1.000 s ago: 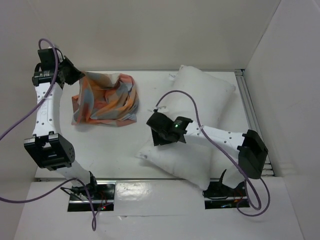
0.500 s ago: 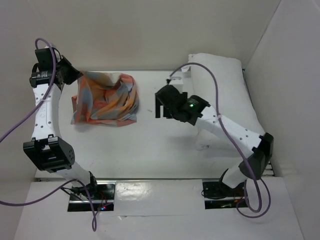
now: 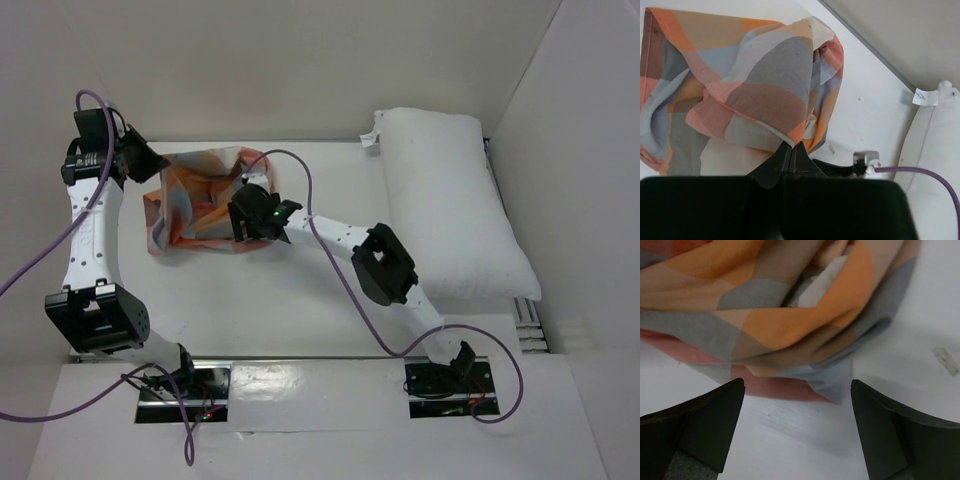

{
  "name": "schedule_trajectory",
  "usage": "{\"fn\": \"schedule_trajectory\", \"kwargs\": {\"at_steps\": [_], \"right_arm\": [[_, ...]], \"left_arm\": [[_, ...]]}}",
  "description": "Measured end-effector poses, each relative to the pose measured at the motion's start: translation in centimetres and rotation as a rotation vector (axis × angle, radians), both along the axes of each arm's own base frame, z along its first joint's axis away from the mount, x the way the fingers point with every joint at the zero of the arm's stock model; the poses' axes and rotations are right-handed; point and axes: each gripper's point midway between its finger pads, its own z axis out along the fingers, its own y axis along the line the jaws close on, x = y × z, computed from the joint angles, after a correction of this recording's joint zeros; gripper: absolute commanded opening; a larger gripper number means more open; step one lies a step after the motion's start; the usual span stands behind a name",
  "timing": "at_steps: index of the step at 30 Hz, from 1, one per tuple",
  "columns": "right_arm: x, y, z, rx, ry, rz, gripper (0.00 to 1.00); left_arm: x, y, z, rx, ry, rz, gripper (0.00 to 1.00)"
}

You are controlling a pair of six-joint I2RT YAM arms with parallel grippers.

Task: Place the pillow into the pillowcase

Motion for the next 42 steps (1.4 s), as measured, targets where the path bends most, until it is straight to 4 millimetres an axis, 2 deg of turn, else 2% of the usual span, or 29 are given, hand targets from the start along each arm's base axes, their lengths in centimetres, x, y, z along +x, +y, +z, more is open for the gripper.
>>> {"fn": "schedule_trajectory", "kwargs": {"at_steps": [2, 3, 5, 6, 7, 8, 13, 15, 17, 19, 20, 24, 27, 30, 32, 34, 35, 36, 37, 38, 39, 40, 41, 42], "right_arm": [[0.5, 0.8, -1.4, 0.012, 0.001, 0.006, 0.86], [0.9, 1.1, -1.9, 0.021, 0.0, 0.005, 0.74], [1.9, 2.0, -2.4, 0.046, -0.008, 0.008, 0.33], [2.4, 2.4, -2.5, 0.061, -0.012, 0.005, 0.17], [2.9, 2.6, -2.6, 0.074, -0.016, -0.004, 0.05], [3.4, 2.9, -2.6, 0.087, -0.019, -0.011, 0.0], [4.0, 2.0, -1.0, 0.099, -0.039, -0.036, 0.0], [3.2, 0.5, 0.3, 0.082, -0.039, -0.039, 0.0], [1.8, -2.0, 2.9, 0.07, -0.045, -0.042, 0.0], [0.4, -4.5, 7.1, 0.095, -0.067, -0.041, 0.0], [-0.1, -5.9, 10.0, 0.128, -0.093, -0.042, 0.0], [0.5, -13.0, 20.3, 0.265, -0.216, -0.111, 0.0], [1.6, -19.2, 24.5, 0.315, -0.286, -0.198, 0.0], [2.9, -22.5, 25.3, 0.321, -0.308, -0.251, 0.0], [4.1, -23.2, 24.4, 0.32, -0.292, -0.258, 0.0], [6.3, -23.2, 22.3, 0.322, -0.259, -0.253, 0.0], [7.8, -22.9, 21.2, 0.328, -0.242, -0.247, 0.03], [9.5, -22.7, 19.7, 0.328, -0.224, -0.248, 0.42], [11.5, -22.4, 18.0, 0.33, -0.196, -0.254, 0.61], [13.2, -22.2, 16.6, 0.321, -0.169, -0.254, 0.7], [15.3, -21.9, 15.0, 0.317, -0.141, -0.254, 0.77], [17.0, -21.5, 13.5, 0.316, -0.121, -0.252, 0.86], [17.9, -21.5, 12.0, 0.313, -0.1, -0.252, 0.92], [17.8, -21.8, 10.3, 0.291, -0.064, -0.256, 0.96]], "left_arm": [[-0.2, -0.1, -0.1, -0.002, 0.003, 0.0, 0.0], [-0.2, -0.1, -0.1, -0.002, 0.001, -0.001, 0.0], [-0.5, -0.3, -0.3, -0.009, 0.006, -0.005, 0.0], [-0.7, -0.4, -0.5, -0.012, 0.009, -0.007, 0.0], [-0.8, -0.4, -0.6, -0.015, 0.013, -0.008, 0.0], [-0.9, -0.5, -0.8, -0.018, 0.016, -0.008, 0.0], [-1.1, -0.6, -1.0, -0.021, 0.023, -0.007, 0.0], [-1.1, -0.4, -1.0, -0.017, 0.022, -0.002, 0.0], [-1.2, -0.2, -0.9, -0.011, 0.021, 0.007, 0.0], [-1.3, 0.2, -0.8, -0.009, 0.02, 0.023, 0.0], [-1.3, 0.4, -0.7, -0.012, 0.021, 0.031, 0.0], [-1.6, 2.5, 0.8, 0.002, 0.0, 0.102, 0.0], [-1.8, 3.8, 2.3, 0.019, -0.03, 0.145, 0.0], [-2.6, 4.3, 3.2, 0.025, -0.048, 0.17, 0.0], [-3.3, 4.1, 3.9, 0.012, -0.064, 0.179, 0.0], [-3.8, 3.4, 4.7, -0.001, -0.095, 0.162, 0.0], [-4.0, 2.8, 4.8, -0.018, -0.108, 0.152, 0.0], [-4.2, 1.8, 4.6, -0.032, -0.114, 0.129, 0.0], [-4.2, 0.6, 4.3, -0.042, -0.122, 0.095, 0.39], [-4.1, -1.0, 3.9, -0.055, -0.123, 0.037, 0.6], [-3.8, -3.2, 3.3, -0.072, -0.117, -0.046, 0.69], [-3.4, -5.5, 2.5, -0.086, -0.096, -0.13, 0.75], [-2.9, -7.4, 1.7, -0.095, -0.068, -0.209, 0.83], [-2.3, -8.7, 1.1, -0.1, -0.048, -0.267, 0.83]]}}
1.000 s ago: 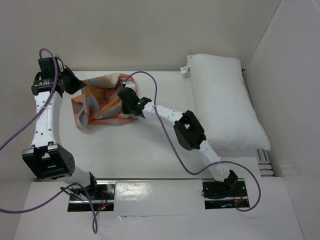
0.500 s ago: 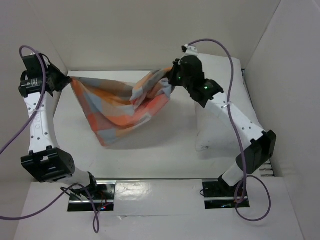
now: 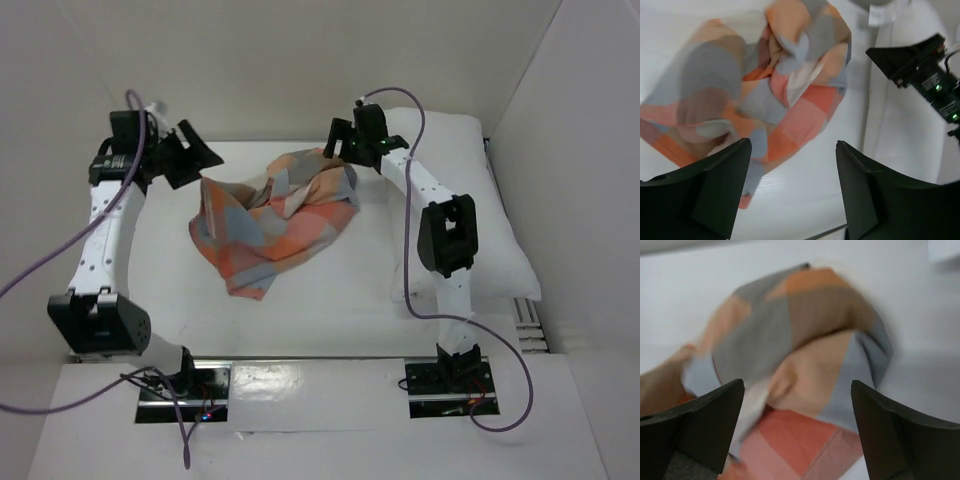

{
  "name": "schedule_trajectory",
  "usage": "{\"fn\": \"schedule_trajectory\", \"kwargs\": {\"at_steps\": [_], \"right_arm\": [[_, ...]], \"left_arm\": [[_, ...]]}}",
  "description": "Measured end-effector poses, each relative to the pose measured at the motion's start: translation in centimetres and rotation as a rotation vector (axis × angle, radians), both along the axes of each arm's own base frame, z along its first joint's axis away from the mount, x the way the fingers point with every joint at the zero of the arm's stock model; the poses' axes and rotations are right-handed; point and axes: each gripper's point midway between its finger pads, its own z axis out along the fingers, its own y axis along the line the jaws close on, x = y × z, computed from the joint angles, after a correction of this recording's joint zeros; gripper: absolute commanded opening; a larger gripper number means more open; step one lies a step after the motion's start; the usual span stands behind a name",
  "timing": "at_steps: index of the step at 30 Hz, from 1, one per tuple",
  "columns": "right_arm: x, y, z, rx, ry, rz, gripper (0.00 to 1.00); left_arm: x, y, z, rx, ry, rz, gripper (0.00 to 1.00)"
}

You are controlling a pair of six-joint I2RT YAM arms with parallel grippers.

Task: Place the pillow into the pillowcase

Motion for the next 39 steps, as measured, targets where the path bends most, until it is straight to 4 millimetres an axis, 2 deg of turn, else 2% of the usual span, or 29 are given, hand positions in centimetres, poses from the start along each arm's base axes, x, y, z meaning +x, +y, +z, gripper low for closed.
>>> {"fn": "schedule_trajectory", "kwargs": {"at_steps": [1, 3, 4, 5, 6, 7, 9, 10, 12, 14, 17, 18, 21, 23, 26, 28, 33, 34, 37, 38, 39], "right_arm": [[-0.6, -0.4, -1.8, -0.022, 0.041, -0.003, 1.0], [-2.8, -0.7, -3.2, -0.056, 0.081, 0.004, 1.0], [-4.4, -0.4, -3.3, -0.068, 0.092, 0.018, 1.0], [-6.2, 0.1, -3.0, -0.077, 0.098, 0.035, 1.0], [-7.9, 0.9, -2.2, -0.079, 0.092, 0.059, 1.0], [-9.5, 2.0, -1.2, -0.078, 0.077, 0.087, 1.0], [-12.6, 5.3, 2.0, -0.063, 0.011, 0.16, 1.0], [-14.1, 7.4, 3.6, -0.054, -0.031, 0.203, 1.0], [-17.2, 11.8, 5.4, -0.035, -0.094, 0.293, 1.0], [-20.6, 16.1, 5.2, -0.034, -0.109, 0.388, 1.0], [-24.7, 22.1, 1.2, -0.081, -0.069, 0.505, 0.96], [-25.4, 23.7, -0.3, -0.103, -0.061, 0.524, 0.91], [-26.9, 27.9, -5.9, -0.179, -0.024, 0.58, 0.87], [-27.4, 29.3, -9.2, -0.235, 0.002, 0.599, 0.83], [-27.1, 30.3, -12.7, -0.3, 0.015, 0.596, 0.76], [-26.6, 30.4, -14.1, -0.342, 0.013, 0.578, 0.76], [-26.0, 29.8, -15.6, -0.42, -0.002, 0.549, 0.59], [-25.9, 29.6, -15.7, -0.434, -0.008, 0.542, 0.47], [-26.2, 29.4, -15.7, -0.472, -0.025, 0.533, 0.22], [-26.3, 29.4, -15.7, -0.481, -0.03, 0.531, 0.09], [-26.5, 29.4, -15.7, -0.491, -0.034, 0.533, 0.0]], "left_arm": [[0.8, -1.4, -0.7, 0.012, 0.026, -0.064, 0.83], [2.4, -2.6, -2.1, 0.042, 0.058, -0.13, 0.8], [2.9, -2.6, -2.8, 0.061, 0.075, -0.132, 0.61], [3.1, -2.2, -3.7, 0.078, 0.1, -0.111, 0.49], [2.9, -1.4, -4.5, 0.096, 0.128, -0.081, 0.39], [2.6, -0.2, -5.2, 0.113, 0.156, -0.032, 0.37], [2.1, 2.2, -5.8, 0.128, 0.18, 0.061, 0.42], [1.3, 4.3, -6.4, 0.133, 0.196, 0.126, 0.45], [0.0, 7.7, -7.2, 0.13, 0.231, 0.244, 0.5], [-0.9, 10.8, -7.9, 0.13, 0.265, 0.358, 0.52], [-2.0, 13.8, -8.3, 0.127, 0.299, 0.479, 0.52], [-2.3, 14.3, -8.3, 0.125, 0.303, 0.51, 0.52], [-3.4, 15.3, -7.3, 0.143, 0.291, 0.582, 0.52], [-4.0, 15.4, -6.1, 0.153, 0.262, 0.606, 0.52], [-4.5, 15.3, -4.7, 0.148, 0.222, 0.625, 0.52], [-4.6, 15.2, -4.5, 0.145, 0.217, 0.628, 0.52], [-4.9, 15.0, -5.1, 0.14, 0.239, 0.622, 0.52], [-4.9, 15.0, -5.1, 0.14, 0.239, 0.622, 0.52], [-4.8, 14.9, -5.1, 0.136, 0.237, 0.617, 0.52], [-4.8, 14.8, -5.1, 0.134, 0.237, 0.614, 0.52], [-4.7, 14.7, -5.2, 0.129, 0.236, 0.609, 0.52]]}}
